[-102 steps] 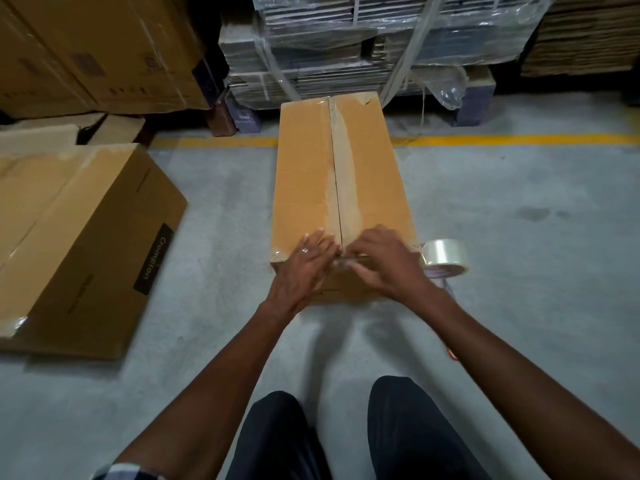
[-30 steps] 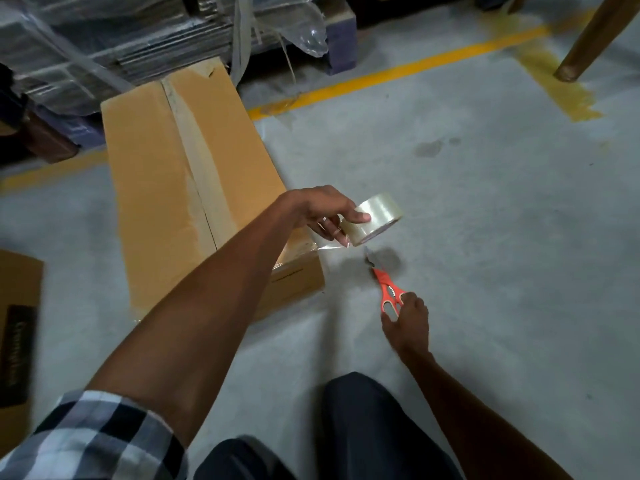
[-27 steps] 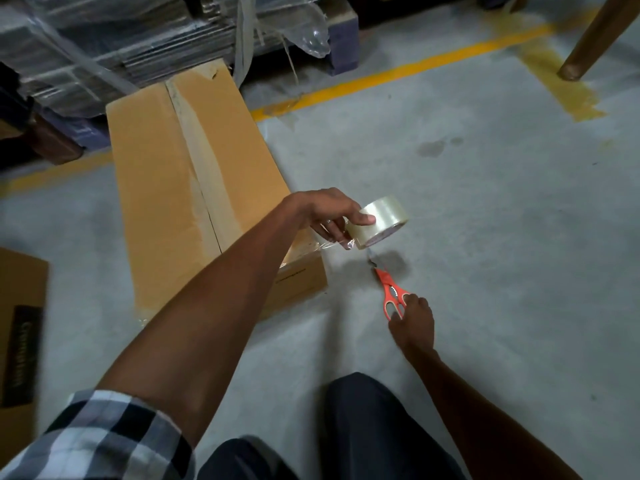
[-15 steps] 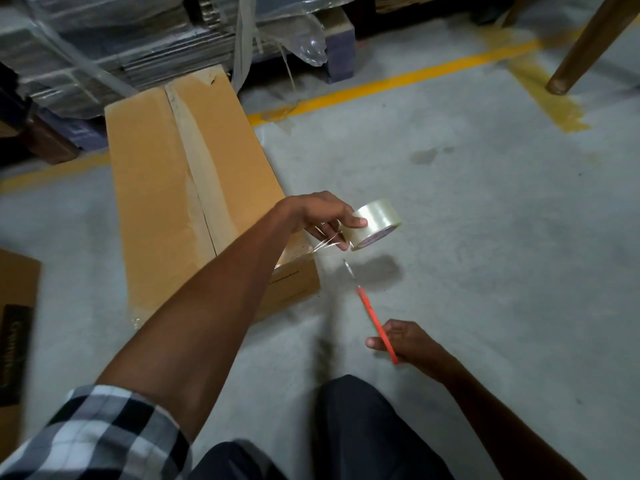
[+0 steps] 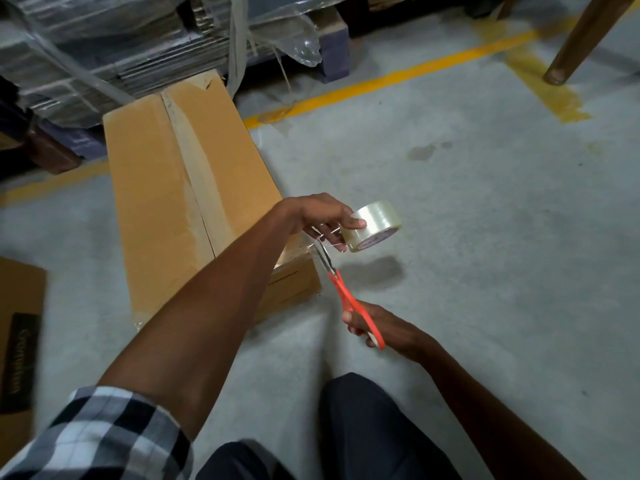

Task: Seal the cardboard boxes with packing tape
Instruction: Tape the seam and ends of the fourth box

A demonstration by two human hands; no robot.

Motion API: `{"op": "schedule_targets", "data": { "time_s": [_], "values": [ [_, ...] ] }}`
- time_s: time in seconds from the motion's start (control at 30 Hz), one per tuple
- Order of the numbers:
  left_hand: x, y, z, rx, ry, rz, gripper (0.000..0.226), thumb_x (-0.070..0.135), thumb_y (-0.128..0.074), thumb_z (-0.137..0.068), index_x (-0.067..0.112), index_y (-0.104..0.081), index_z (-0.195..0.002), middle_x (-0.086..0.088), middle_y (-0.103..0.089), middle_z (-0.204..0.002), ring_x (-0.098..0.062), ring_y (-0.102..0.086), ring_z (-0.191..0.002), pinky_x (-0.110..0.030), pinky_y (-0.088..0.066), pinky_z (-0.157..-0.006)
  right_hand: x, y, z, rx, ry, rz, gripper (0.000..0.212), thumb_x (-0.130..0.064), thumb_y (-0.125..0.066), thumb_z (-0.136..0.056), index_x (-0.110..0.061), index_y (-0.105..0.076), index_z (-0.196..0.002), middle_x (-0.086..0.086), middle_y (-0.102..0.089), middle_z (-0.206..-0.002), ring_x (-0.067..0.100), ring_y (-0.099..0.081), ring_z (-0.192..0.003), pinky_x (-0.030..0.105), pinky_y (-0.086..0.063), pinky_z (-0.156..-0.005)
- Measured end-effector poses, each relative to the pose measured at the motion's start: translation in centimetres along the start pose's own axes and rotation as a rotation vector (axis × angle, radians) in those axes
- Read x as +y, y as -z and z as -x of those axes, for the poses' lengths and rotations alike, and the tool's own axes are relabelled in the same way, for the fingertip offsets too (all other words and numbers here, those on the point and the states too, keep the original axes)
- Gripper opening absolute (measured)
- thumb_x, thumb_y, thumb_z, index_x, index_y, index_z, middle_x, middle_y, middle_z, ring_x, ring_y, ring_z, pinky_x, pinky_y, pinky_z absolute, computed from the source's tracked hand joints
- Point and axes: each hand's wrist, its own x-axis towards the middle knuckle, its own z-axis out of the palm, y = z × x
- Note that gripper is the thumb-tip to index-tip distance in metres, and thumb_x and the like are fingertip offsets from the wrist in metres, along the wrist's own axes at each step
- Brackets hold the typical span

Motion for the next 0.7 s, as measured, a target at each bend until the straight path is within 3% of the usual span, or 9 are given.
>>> {"op": "schedule_targets", "data": {
  "time_s": [0.07, 0.2, 0.3, 0.37, 0.47, 0.57, 0.7],
  "values": [
    [0.1, 0.0, 0.0, -0.003, -0.001, -0.003, 0.020, 0.041, -0.073, -0.093, 0.020, -0.072, -0.093, 0.002, -0.078, -0.086, -0.023, -0.077, -0.096, -0.028, -0.041, -0.070, -0.7, 0.2, -0.2, 0.021, 0.026, -0.036, 0.066, -0.076, -0.067, -0.068, -0.020, -0.060, -0.101, 0.000, -0.056, -0.083, 0.008, -0.051, -0.073, 0.020, -0.043, -0.062],
    [0.1, -0.1, 0.0, 0.001, 0.001, -0.008, 0.048, 0.041, -0.074, -0.092, 0.004, -0.068, -0.121, -0.010, -0.078, -0.108, -0.023, -0.077, -0.096, -0.036, -0.040, -0.084, -1.6, 0.4, -0.5, 0.080, 0.106, 0.004, 0.061, -0.071, -0.067, -0.072, -0.013, -0.062, -0.090, 0.001, -0.058, -0.074, 0.009, -0.054, -0.067, 0.017, -0.046, -0.062],
    [0.1, 0.0, 0.1, 0.009, 0.007, -0.011, 0.039, 0.040, -0.076, -0.090, 0.008, -0.069, -0.111, -0.003, -0.075, -0.090, -0.023, -0.078, -0.096, -0.035, -0.038, -0.076, -1.0, 0.5, -0.7, 0.120, 0.141, 0.022, 0.059, -0.060, -0.073, -0.079, -0.002, -0.062, -0.081, 0.003, -0.057, -0.068, 0.014, -0.053, -0.064, 0.019, -0.047, -0.062],
    [0.2, 0.0, 0.3, 0.004, 0.011, -0.011, 0.030, 0.041, -0.077, -0.089, 0.016, -0.068, -0.103, -0.002, -0.074, -0.090, -0.020, -0.078, -0.095, -0.033, -0.034, -0.070, -0.5, 0.8, -0.7, 0.149, 0.137, 0.011, 0.059, -0.052, -0.080, -0.081, 0.003, -0.059, -0.073, 0.004, -0.055, -0.063, 0.014, -0.051, -0.058, 0.021, -0.046, -0.058],
    [0.3, -0.1, 0.4, 0.049, -0.005, 0.036, 0.029, 0.043, -0.079, -0.087, 0.020, -0.067, -0.098, 0.002, -0.075, -0.089, -0.017, -0.077, -0.095, -0.036, -0.039, -0.081, -0.2, 1.0, -0.7, 0.219, 0.116, 0.020, 0.053, -0.045, -0.083, -0.080, -0.012, -0.052, -0.054, 0.004, -0.051, -0.055, 0.011, -0.046, -0.049, 0.019, -0.041, -0.054],
    [0.1, 0.2, 0.4, 0.124, -0.084, 0.164, 0.020, 0.040, -0.081, -0.086, 0.025, -0.071, -0.094, 0.002, -0.076, -0.093, -0.020, -0.077, -0.097, -0.038, -0.039, -0.088, 1.0, 1.4, -0.9, 0.247, -0.007, 0.137, 0.061, -0.065, -0.079, -0.075, -0.019, -0.046, -0.052, 0.002, -0.051, -0.055, 0.008, -0.049, -0.052, 0.020, -0.042, -0.060],
    [-0.6, 1.2, 1.2, 0.268, -0.214, 0.409, 0.033, 0.030, -0.081, -0.088, 0.014, -0.074, -0.116, -0.010, -0.078, -0.109, -0.025, -0.077, -0.098, -0.037, -0.047, -0.095, 5.8, 2.6, -2.8, 0.345, -0.319, 0.505, 0.058, -0.072, -0.069, -0.081, -0.016, -0.057, -0.071, 0.001, -0.064, -0.073, 0.013, -0.064, -0.071, 0.025, -0.047, -0.068]
  ]
}}
